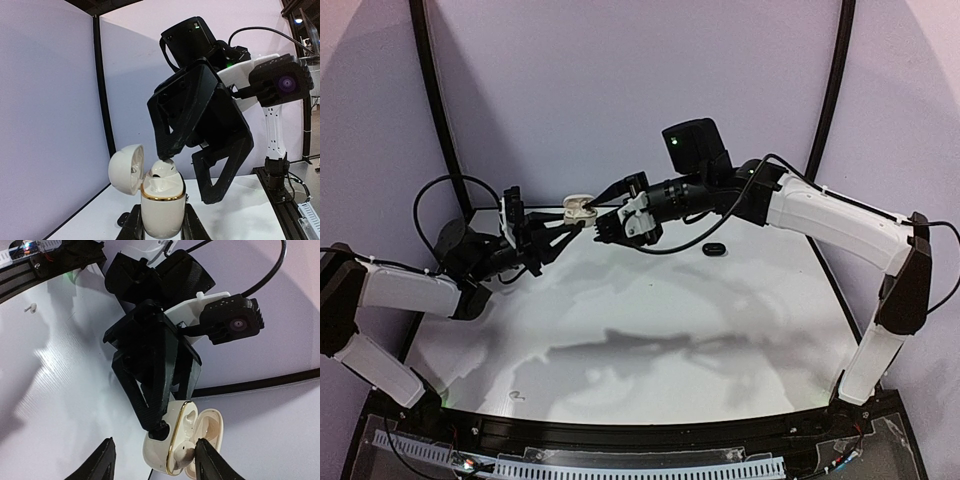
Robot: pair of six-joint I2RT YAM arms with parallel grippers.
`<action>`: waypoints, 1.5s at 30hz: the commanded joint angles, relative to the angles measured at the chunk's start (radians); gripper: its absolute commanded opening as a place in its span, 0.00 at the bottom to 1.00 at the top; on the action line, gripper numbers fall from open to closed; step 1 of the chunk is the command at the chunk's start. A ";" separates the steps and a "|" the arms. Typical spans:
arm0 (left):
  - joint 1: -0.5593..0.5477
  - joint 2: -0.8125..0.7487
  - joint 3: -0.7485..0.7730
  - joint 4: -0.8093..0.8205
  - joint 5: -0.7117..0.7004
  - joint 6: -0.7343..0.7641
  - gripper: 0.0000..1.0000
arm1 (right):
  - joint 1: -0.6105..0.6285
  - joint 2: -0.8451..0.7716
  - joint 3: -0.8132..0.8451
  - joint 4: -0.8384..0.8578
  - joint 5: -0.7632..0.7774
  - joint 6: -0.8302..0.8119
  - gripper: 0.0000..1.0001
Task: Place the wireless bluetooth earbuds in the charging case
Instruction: Insert the right earbud into the right side groove of the charging case, then adjust the left earbud at the center of the board.
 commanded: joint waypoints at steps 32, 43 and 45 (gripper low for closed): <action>0.149 -0.632 -0.002 -0.632 -0.619 0.109 0.01 | 0.040 0.126 0.134 -0.074 0.579 1.750 0.83; 0.192 -0.669 0.005 -0.777 -0.763 0.103 0.01 | 0.143 0.435 0.408 -0.313 0.455 1.841 0.73; 0.227 -0.678 0.017 -0.819 -0.766 0.081 0.01 | 0.174 0.478 0.411 -0.259 0.391 1.857 0.68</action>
